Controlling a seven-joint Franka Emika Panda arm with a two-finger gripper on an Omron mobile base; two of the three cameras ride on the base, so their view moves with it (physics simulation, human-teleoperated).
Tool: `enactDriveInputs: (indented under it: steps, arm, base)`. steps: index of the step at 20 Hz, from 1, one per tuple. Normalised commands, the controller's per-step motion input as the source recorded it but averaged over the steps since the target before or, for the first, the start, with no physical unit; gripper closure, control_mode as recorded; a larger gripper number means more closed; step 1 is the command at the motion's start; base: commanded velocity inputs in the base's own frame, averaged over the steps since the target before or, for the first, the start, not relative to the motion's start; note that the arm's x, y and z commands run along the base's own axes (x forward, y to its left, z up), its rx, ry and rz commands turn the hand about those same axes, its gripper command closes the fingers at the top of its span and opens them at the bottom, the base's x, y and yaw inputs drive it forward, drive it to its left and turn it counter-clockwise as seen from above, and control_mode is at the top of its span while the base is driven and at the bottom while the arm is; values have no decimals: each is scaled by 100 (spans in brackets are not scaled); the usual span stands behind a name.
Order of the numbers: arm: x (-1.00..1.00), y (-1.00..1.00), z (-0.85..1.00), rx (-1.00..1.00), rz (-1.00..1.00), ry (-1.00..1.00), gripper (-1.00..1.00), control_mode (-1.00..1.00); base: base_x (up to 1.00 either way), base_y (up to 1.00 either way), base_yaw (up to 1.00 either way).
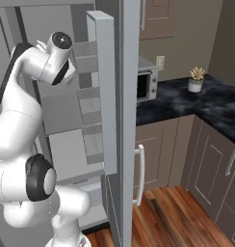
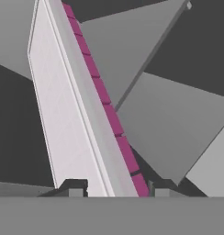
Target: The ice cube tray has been filled with water. Take the tray and place it in the freezer to make ice. Close the freezer door after placing the tray.
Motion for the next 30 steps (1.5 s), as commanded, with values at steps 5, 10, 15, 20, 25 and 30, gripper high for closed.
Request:
enactDriveInputs:
  steps: [5,10,15,20,25,30]
  arm:
    - [59,23,18,0,0,-1,100,-100]
    - [72,18,2,0,0,0,100,-100]
    - [64,18,0,0,0,0,100,-100]
    - [58,19,0,-1,0,0,100,-100]
    - [53,16,0,-2,0,0,100,-100]
    - [42,11,0,0,0,0,100,-100]
  base:
    - [0,0,0]
    - [0,0,0]
    - [0,0,0]
    - [0,0,0]
    - [0,0,0]
    - [0,0,0]
